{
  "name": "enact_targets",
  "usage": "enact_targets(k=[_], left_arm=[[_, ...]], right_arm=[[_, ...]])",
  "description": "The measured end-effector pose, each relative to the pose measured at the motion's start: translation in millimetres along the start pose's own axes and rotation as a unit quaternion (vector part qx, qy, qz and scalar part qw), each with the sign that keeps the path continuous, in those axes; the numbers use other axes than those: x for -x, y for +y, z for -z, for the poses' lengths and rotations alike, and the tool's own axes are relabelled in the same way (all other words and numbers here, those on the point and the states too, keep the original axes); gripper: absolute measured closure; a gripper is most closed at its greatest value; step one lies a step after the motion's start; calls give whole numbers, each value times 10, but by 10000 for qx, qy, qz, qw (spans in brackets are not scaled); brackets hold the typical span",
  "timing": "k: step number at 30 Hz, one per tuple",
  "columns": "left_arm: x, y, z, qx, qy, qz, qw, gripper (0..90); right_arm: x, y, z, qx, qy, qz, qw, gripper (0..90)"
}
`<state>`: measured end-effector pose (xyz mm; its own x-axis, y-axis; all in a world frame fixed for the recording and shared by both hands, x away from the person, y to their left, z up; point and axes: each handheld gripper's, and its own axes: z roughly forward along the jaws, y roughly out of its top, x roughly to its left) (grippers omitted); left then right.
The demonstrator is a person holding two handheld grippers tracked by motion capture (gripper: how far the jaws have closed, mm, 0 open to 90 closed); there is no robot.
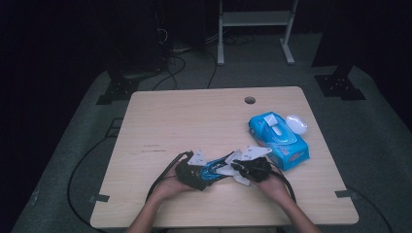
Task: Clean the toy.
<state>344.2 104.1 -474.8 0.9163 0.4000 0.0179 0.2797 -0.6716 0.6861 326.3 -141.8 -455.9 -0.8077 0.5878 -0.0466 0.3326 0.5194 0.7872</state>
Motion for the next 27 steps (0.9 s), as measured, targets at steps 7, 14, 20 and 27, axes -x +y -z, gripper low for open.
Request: enact_targets(k=[7,14,20,27], left_arm=[[5,-9,0,32,-3,35,10000,247],[-5,0,1,-7,-11,-18,10000,247],[1,2,2,-15,6,-6,10000,248],[-1,5,1,-22,7,-28,10000,250]], right_arm=[[-92,46,-49,19,253,109,9996,824],[258,-68,232,122,-234,-450,9986,829],[176,-31,134,-53,-255,-186,9995,828],[217,174,-76,-201,-283,-113,9993,825]])
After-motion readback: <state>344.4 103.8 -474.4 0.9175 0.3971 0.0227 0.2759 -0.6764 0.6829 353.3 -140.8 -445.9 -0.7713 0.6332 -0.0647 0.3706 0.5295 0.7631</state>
